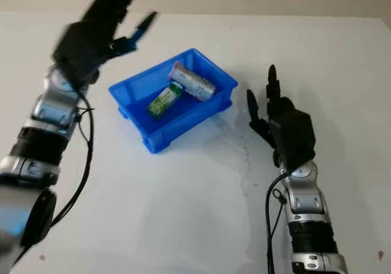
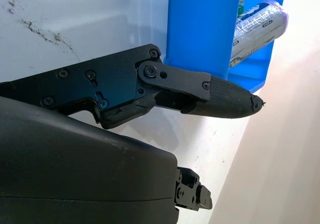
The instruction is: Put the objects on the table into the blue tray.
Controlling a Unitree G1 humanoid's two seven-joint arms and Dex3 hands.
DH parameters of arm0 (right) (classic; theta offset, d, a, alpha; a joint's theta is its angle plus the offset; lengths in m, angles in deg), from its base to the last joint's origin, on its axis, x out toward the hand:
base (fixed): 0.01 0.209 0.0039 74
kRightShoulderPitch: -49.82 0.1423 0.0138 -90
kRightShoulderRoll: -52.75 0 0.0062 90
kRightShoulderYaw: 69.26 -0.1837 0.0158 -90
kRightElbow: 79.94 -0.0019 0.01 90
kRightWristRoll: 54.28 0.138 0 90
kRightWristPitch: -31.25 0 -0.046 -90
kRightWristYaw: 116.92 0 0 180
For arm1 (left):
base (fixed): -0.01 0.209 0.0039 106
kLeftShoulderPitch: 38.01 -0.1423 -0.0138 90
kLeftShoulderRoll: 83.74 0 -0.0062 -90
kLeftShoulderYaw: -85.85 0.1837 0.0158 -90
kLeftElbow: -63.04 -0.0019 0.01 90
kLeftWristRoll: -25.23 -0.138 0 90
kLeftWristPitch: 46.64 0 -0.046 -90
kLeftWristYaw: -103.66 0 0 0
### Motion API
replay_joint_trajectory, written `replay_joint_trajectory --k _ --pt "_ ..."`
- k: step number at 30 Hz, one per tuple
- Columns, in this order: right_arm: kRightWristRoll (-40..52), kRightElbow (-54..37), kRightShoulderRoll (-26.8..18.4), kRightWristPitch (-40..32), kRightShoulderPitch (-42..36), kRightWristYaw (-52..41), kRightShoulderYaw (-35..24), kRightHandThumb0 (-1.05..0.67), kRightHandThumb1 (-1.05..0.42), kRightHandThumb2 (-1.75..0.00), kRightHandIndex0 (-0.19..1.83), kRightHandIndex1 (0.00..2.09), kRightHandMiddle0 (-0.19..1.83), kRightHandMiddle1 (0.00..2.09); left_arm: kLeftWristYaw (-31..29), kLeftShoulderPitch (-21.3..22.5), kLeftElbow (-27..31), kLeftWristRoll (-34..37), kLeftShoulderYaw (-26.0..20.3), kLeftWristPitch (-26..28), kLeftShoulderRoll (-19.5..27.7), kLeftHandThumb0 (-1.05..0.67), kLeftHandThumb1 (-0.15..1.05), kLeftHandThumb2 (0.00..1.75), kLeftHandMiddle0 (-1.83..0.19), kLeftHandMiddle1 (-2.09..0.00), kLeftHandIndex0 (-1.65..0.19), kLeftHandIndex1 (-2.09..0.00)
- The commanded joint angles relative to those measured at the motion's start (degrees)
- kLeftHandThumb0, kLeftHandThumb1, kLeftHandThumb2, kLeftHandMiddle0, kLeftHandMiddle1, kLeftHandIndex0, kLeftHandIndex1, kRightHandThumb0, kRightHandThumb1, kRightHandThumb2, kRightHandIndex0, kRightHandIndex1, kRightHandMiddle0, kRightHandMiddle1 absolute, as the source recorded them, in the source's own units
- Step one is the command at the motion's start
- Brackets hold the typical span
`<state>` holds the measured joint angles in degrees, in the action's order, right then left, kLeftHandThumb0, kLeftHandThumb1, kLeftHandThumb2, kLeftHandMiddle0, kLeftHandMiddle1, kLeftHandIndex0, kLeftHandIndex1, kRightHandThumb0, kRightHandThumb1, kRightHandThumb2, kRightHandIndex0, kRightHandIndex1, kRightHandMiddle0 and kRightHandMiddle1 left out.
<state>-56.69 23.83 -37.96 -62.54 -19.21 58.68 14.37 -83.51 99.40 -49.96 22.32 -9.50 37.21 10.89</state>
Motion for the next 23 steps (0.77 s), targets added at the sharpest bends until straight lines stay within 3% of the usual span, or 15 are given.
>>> replay_joint_trajectory --k 1,6,10,15,23 --pt "-0.2 0.22 -0.09 0.77 0.08 0.04 0.14 -0.83 -1.05 -0.67 -0.19 0.0 -0.19 0.0 0.35 -3.51 4.35 2.55 -3.16 1.46 0.49 -0.69 1.05 0.62 0.07 -0.04 0.08 -0.06" --pt "0.09 0.22 -0.04 0.37 0.26 -0.18 0.01 -0.84 -1.05 -0.67 -0.19 0.0 -0.19 0.0 0.02 -11.1 11.5 7.02 -7.69 6.36 1.27 -0.69 1.05 0.64 0.1 -0.04 0.11 -0.05" --pt "0.21 -0.13 0.2 0.33 0.13 0.38 -0.33 -0.86 -1.05 -0.66 -0.19 0.0 -0.19 0.0 -1.2 -17.4 13.65 9.84 -10.24 8.0 1.25 -0.7 1.05 0.64 0.13 -0.03 0.15 -0.03" --pt "0.81 0.22 0.08 1.42 0.08 0.57 -0.81 -0.86 -1.05 -0.64 -0.19 0.0 -0.19 0.0 -1.71 -25.18 15.68 10.89 -10.46 5.58 -0.61 -0.69 1.05 0.69 0.19 -0.01 0.19 -0.02" --pt "2.21 0.27 0.04 1.89 0.17 -0.18 -1.34 -0.85 -1.05 -0.63 -0.19 0.0 -0.19 0.0 0.39 -30.58 17.56 11.52 -9.31 4.0 -5.79 -0.73 1.05 0.68 0.19 0.0 0.19 0.0"
